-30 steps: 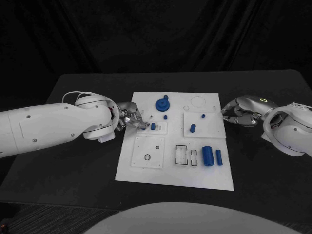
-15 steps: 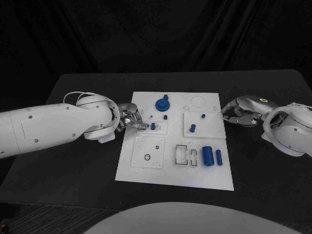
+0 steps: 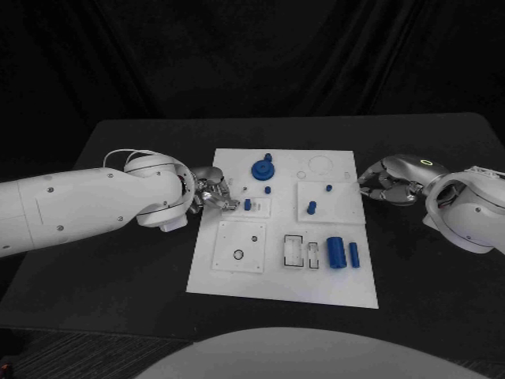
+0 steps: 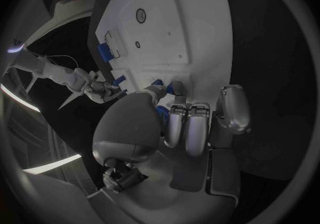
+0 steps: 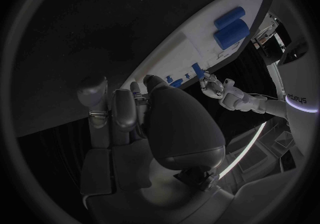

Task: Assemble the parts on the task board

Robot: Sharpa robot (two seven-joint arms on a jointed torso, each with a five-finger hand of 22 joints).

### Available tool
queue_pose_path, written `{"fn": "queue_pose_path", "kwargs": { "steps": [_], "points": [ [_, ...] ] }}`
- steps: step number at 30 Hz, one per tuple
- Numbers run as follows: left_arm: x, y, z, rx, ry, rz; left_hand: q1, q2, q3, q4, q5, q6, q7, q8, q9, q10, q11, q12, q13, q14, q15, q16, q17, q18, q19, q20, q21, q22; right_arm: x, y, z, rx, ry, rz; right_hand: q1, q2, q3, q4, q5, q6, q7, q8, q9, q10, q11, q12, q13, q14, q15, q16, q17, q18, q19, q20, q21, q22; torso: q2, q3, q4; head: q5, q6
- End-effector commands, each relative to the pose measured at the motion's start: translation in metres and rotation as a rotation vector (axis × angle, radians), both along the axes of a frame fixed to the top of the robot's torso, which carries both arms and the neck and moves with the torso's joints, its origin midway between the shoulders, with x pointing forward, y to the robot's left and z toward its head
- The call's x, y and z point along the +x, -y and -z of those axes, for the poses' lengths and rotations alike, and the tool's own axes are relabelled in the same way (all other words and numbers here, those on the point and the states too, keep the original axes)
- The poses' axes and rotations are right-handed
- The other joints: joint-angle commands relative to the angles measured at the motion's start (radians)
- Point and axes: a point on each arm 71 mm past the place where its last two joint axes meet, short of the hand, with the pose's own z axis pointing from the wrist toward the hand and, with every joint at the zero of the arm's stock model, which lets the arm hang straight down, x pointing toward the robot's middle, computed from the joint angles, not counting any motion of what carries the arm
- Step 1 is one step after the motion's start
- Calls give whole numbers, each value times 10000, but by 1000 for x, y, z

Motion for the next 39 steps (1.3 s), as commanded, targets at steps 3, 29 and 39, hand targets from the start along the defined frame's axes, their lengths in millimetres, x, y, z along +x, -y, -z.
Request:
{"fn": "queue_pose_path", "kwargs": {
  "steps": [3,29,39],
  "points": [
    [-3,3,5,-84,-211,191,36,-359,1120,-368,-167,24,17,-269,-296,709,-77,-25,2401,1039,-80,27,2635,100,0,-37,-49,1586,0,0,1,3,48,100,112,9,50,-8,39,-18,-7,-35,-12,-4,-69,-50,-1024,-33,-34,-32,-2,127,-78,5,-56,1104,-3,-3,-9,6,-1],
    [-3,0,-3,-385,248,3,-831,-965,3393,-1489,-592,105,24,-83,-175,724,-75,-24,2401,1039,-82,27,2635,94,32,-38,12,1598,0,0,2,17,45,111,108,-11,75,-8,46,-5,-7,-34,-12,-7,-69,-58,-1034,-30,-33,-31,-2,127,-74,5,-68,1104,3,-1,-16,-34,-1],
    [6,-1,-23,-60,136,579,-1120,-1087,3988,-1897,-1516,86,-8,-50,-154,754,-105,-4,2416,1039,-113,27,2635,102,24,-62,-20,1584,0,-1,3,4,23,113,108,-11,75,-8,46,-5,-7,-34,-12,-7,-69,-58,-1034,-30,-33,-31,-2,127,-74,5,-68,1104,0,11,-19,-29,-1]
  ]
}}
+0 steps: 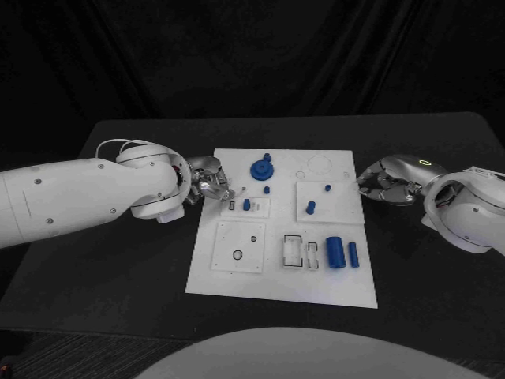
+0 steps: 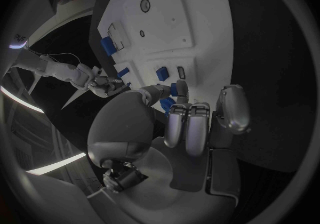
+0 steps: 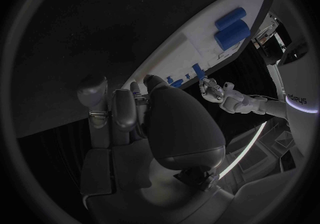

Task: Assemble the parts on the task board

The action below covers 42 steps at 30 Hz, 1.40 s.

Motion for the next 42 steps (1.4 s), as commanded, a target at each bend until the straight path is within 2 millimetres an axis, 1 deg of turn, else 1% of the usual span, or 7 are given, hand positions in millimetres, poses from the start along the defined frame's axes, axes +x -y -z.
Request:
{"fn": "queue_pose_path", "kwargs": {
  "steps": [1,4,13,15,24,30,42],
  "points": [
    [1,2,-4,116,-358,572,-113,-9,760,-657,-490,-44,-54,20,12,790,-74,0,2419,1076,-79,27,2634,101,27,-66,-21,1584,0,0,1,-12,19,111,131,12,75,-9,46,-5,-7,-34,-12,-6,-69,-32,-1033,-30,-33,-32,-2,127,-74,5,-68,1109,-2,9,-7,3,-1],
    [6,1,-11,285,-411,741,-180,-9,1019,-812,-1042,-22,-56,26,1,813,-77,18,2433,1076,-79,27,2634,100,39,-69,-30,1584,0,0,1,-13,18,120,130,11,79,-8,47,-7,-8,-36,-13,-12,-69,-38,-1042,-35,-33,-49,-20,129,-78,5,-87,1105,0,10,-3,-3,-1],
    [19,-4,-14,506,-1645,1264,-79,-91,1333,-1181,-1771,-40,-69,-62,-90,787,-81,-9,2413,1076,-81,27,2634,110,0,-69,-114,1567,-1,0,1,-10,26,148,130,11,79,-8,47,-7,-8,-36,-13,-12,-69,-38,-1042,-35,-33,-49,-20,129,-78,5,-87,1105,7,19,0,-66,-1],
    [21,-5,-13,214,-2170,1141,-33,-90,1438,-1234,-2062,-47,-50,-103,-129,840,-70,42,2453,1076,-75,27,2634,98,25,-67,-83,1583,-1,0,1,-11,26,155,130,11,79,-8,47,-7,-8,-36,-13,-12,-69,-38,-1042,-35,-33,-49,-20,129,-78,5,-87,1105,1,22,6,-82,0],
    [28,-2,-9,-52,-3347,1015,-141,-53,1415,-1174,-2146,-31,-38,-135,-167,854,-52,56,2464,1076,-55,27,2634,97,21,-55,-92,1583,-1,1,1,-11,32,177,127,9,85,-5,47,-7,-8,-37,-14,-12,-69,-39,-1042,-36,-32,-52,-23,128,-76,5,-85,1106,-13,25,-10,-85,-1],
    [31,2,-7,191,-3697,1132,-193,-49,1378,-1265,-1883,-23,-33,-196,-223,824,-44,27,2443,1076,-44,27,2634,106,-13,-44,-137,1573,0,0,1,3,50,151,127,9,85,-5,47,-7,-8,-37,-14,-12,-69,-39,-1042,-36,-32,-52,-23,128,-76,5,-85,1106,-4,-5,-4,-67,7],
    [36,6,-4,803,-4068,1043,-179,-3,1356,-1394,-1711,-58,-6,-272,-270,790,-28,-4,2420,1076,-32,27,2634,113,-44,-35,-172,1565,-1,-1,0,74,140,115,127,7,92,-4,47,-6,-9,-38,-14,-5,-69,-32,-1033,-33,-32,-41,-11,127,-73,5,-78,1108,2,-12,6,-59,-1]
  ]
}}
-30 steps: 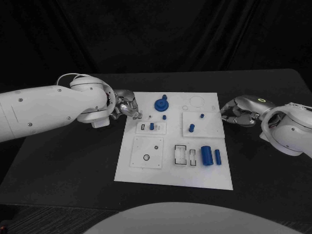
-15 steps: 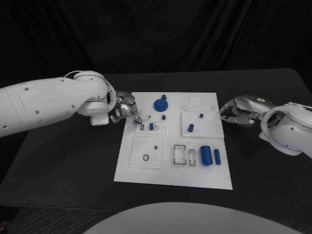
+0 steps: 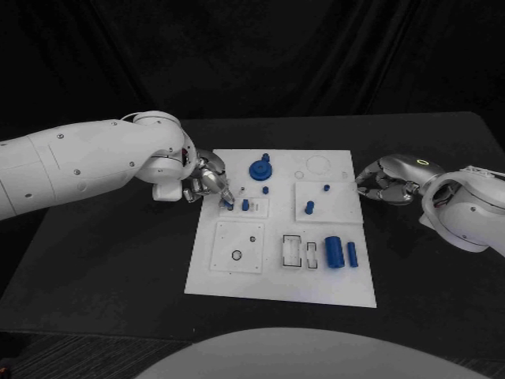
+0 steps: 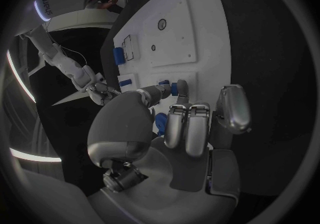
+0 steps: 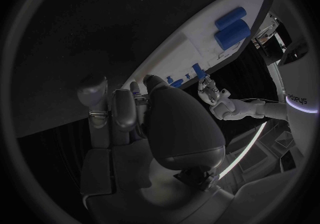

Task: Assemble the parts on the task board

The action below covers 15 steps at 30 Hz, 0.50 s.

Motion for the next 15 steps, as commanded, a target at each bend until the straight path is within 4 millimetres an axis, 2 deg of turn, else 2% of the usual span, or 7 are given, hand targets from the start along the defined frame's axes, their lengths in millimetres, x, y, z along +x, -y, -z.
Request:
{"fn": "queue_pose_path", "kwargs": {
  "steps": [1,9,15],
  "points": [
    [-2,-1,1,310,-453,54,-60,22,686,-808,102,-14,-33,-58,-30,757,17,-45,2421,1038,8,27,2634,112,-82,2,-56,1565,-1,-1,0,80,149,92,89,-31,48,7,47,-6,-9,-38,-17,-5,-70,-33,-1035,-33,-33,-41,-1,127,-73,5,-17,1103,7,-8,3,11,-4],
    [0,-3,1,576,-447,-166,-65,77,651,-902,279,-7,3,-96,-51,775,39,-27,2436,1038,24,27,2634,104,-65,14,-26,1577,-1,-1,-5,389,618,-3,55,-64,32,27,42,-8,2,-41,-18,35,-65,8,-983,-16,-32,9,47,118,-53,4,41,1117,21,-3,-11,65,-4],
    [1,-1,1,562,-399,-182,-70,105,638,-949,370,0,20,-105,-53,787,50,-15,2445,1038,32,27,2634,101,-55,20,-9,1582,-6,-1,-16,1063,1668,-223,-53,-126,-13,114,23,42,14,-19,-10,133,-60,99,-876,54,-33,157,182,83,32,2,263,1168,15,-6,18,51,-4]
  ]
}}
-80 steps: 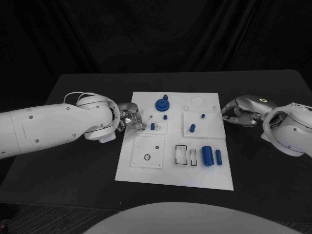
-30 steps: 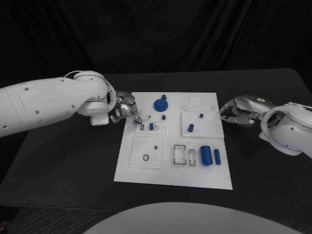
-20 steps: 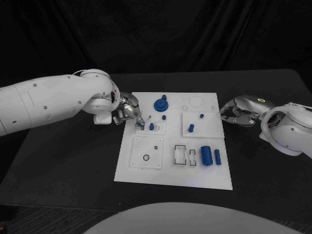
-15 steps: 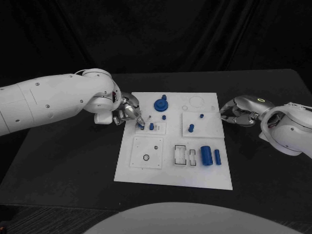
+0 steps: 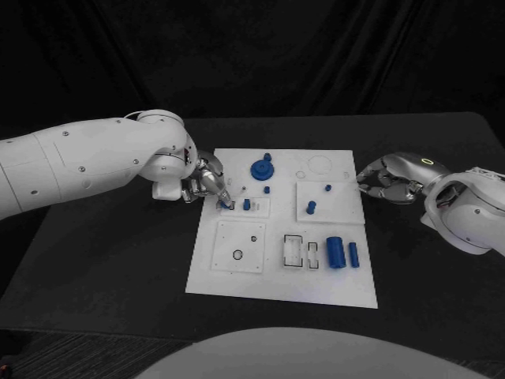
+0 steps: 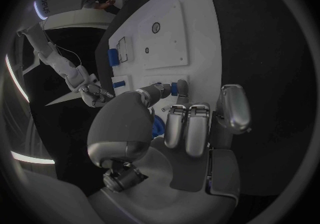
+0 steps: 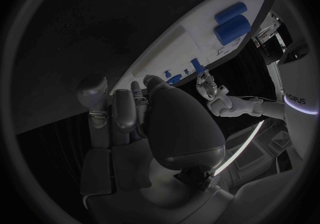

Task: Assemble the parts on the task board

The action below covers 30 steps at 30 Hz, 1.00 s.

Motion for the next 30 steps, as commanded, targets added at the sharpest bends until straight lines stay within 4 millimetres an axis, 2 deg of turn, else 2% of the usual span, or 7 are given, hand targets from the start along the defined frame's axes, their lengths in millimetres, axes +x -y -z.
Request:
{"fn": "queue_pose_path", "kwargs": {
  "steps": [1,11,15,22,26,30],
  "points": [
    [0,2,-1,4,-103,0,21,114,761,-823,45,14,0,-60,-13,788,50,-15,2445,1038,32,27,2634,101,-55,20,-9,1583,-3,-1,-13,779,1314,-221,-28,-96,5,84,19,60,13,-10,3,114,-4,103,-830,82,-37,96,85,69,67,0,151,1192,-7,2,18,-12,0],
    [1,3,-2,-135,29,-70,18,132,756,-842,90,13,9,-65,-13,782,56,-20,2442,1038,36,27,2634,102,-59,23,-13,1581,-12,-5,-37,1624,2789,-679,8,-148,27,76,67,150,11,33,14,288,-22,260,-645,211,-63,341,304,8,234,-24,564,1283,-5,-2,0,4,0],
    [2,4,-2,-159,47,-64,19,141,755,-851,108,11,14,-67,-12,784,58,-18,2443,1038,38,27,2634,102,-58,25,-11,1582,-14,-8,-47,1855,3222,-871,24,-170,33,68,91,175,15,44,16,339,-23,305,-589,250,-68,420,376,-12,285,-31,697,1311,-1,15,-7,9,0],
    [3,5,-2,-150,44,-48,21,159,755,-863,128,7,20,-70,-10,780,62,-22,2440,1038,41,27,2634,101,-58,27,-8,1582,-14,-9,-52,1929,3396,-953,27,-176,36,70,99,196,13,53,19,365,-24,329,-561,268,-71,451,403,-19,307,-35,747,1322,-5,24,0,-38,0],
    [4,6,-1,-101,-12,3,23,163,755,-868,133,6,22,-71,-10,780,63,-22,2440,1038,42,27,2634,102,-59,27,-10,1582,-14,-10,-52,1909,3367,-975,43,-181,43,60,108,206,12,58,19,371,-28,332,-559,275,-74,452,402,-19,315,-38,753,1323,0,33,-12,-10,0],
    [4,7,-1,-58,-61,61,23,163,755,-868,133,6,22,-71,-10,780,63,-22,2440,1038,42,27,2634,102,-59,27,-10,1582,-13,-11,-52,1905,3357,-993,67,-193,52,44,120,207,8,57,18,370,-30,328,-566,279,-76,447,395,-20,322,-41,758,1323,8,22,-14,8,0]
  ]
}}
